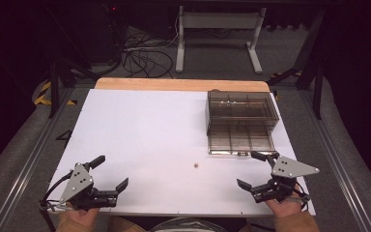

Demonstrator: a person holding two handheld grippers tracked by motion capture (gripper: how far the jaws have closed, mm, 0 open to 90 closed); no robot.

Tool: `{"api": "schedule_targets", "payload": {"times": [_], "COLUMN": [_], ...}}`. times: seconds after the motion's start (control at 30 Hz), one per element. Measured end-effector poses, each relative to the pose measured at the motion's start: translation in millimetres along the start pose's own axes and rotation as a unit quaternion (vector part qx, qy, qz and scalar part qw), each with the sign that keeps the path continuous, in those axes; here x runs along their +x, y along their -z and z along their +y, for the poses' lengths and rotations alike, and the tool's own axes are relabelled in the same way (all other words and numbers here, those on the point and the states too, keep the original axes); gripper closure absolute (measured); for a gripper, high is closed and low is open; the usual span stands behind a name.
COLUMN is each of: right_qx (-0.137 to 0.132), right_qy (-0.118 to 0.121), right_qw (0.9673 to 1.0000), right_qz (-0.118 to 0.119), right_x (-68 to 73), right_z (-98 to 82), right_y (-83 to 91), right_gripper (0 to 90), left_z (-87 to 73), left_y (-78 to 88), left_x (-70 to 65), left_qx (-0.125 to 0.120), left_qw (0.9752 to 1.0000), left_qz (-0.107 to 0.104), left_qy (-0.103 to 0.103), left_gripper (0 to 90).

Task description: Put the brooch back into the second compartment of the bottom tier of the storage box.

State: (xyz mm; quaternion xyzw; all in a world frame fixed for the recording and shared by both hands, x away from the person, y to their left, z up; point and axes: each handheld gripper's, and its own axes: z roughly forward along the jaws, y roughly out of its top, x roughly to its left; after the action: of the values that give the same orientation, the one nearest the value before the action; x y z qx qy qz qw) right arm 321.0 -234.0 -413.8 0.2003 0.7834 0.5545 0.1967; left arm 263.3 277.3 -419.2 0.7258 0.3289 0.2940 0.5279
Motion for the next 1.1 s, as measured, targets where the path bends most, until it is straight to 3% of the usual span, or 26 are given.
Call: {"api": "schedule_targets", "payload": {"times": [0.37,0.73,1.1], "right_qx": [0.001,0.036,0.068], "right_qy": [0.003,0.001,0.006], "right_qw": [0.9999,0.9991,0.9968], "right_qz": [0.012,0.024,0.041], "right_x": [0.2,0.3,-1.2], "right_z": [10.1,22.5,36.3], "right_y": [-3.9,-19.3,-45.5], "right_gripper": [3.6,4.8,6.3], "left_z": [0.7,1.1,0.4], "left_y": [-0.8,-0.5,-1.7], "left_x": [-0.6,-1.2,-0.8], "left_qx": [0.003,0.002,0.003], "left_qw": [1.0,1.0,1.0], "left_qz": [0.006,0.009,0.007], "left_qy": [0.0,-0.003,-0.001], "left_gripper": [1.1,1.1,1.1]}}
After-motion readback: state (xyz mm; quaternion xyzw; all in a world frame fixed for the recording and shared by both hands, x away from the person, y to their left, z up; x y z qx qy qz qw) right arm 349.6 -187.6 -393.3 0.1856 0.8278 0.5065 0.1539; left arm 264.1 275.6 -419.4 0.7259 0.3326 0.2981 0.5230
